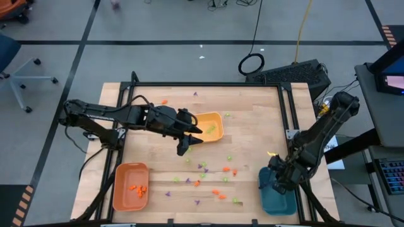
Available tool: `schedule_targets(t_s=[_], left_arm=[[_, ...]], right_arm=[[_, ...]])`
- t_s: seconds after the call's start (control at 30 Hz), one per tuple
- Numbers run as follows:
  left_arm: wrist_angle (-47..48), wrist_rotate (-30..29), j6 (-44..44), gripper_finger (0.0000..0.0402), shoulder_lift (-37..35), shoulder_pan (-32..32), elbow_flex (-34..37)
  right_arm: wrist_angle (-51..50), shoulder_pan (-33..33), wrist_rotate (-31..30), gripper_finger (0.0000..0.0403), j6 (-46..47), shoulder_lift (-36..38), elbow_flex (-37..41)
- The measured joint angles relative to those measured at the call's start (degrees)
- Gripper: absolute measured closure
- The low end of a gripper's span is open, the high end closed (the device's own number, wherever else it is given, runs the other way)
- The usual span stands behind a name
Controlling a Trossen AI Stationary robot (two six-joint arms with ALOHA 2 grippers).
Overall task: Sort Halloween decoration
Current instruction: Put the violet witch hat toy into the blue bin, then put the green spider toy into the yellow bin
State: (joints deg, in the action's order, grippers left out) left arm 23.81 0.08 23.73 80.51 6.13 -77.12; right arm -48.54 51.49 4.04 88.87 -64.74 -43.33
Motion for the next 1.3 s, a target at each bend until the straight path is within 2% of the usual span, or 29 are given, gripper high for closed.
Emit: schedule_targets(t_s=[0.23, 0.6, 0.8, 0.9, 1.07, 1.3], left_arm=[[0.01, 0.11, 0.00, 0.0194, 0.00, 0.00, 0.00], [0.49, 0.11, -0.19, 0.0194, 0.00, -0.13, 0.00], [7.21, 0.06, 2.56, 0.0194, 0.00, -0.15, 0.00], [11.96, -1.05, 8.13, 0.0194, 0.00, -0.15, 0.00], [15.34, -2.16, 13.11, 0.0194, 0.00, -0.13, 0.00], [15.70, -5.64, 15.31, 0.0194, 0.00, -2.24, 0.00]], right_arm=[[3.82, 4.40, -4.56, 0.0397, 4.02, -2.84, 0.35], [5.20, 6.02, -5.56, 0.0281, 9.30, -2.81, -0.30], [4.24, 5.90, -5.54, 0.0256, 10.10, 0.44, -3.79], [-0.13, 4.96, -5.39, 0.0257, 12.34, 3.40, -7.15], [-15.60, 0.44, -7.63, 0.0265, 14.15, 7.05, -14.81], [-27.83, -12.63, -23.21, 0.0269, 1.22, 10.05, -23.26]])
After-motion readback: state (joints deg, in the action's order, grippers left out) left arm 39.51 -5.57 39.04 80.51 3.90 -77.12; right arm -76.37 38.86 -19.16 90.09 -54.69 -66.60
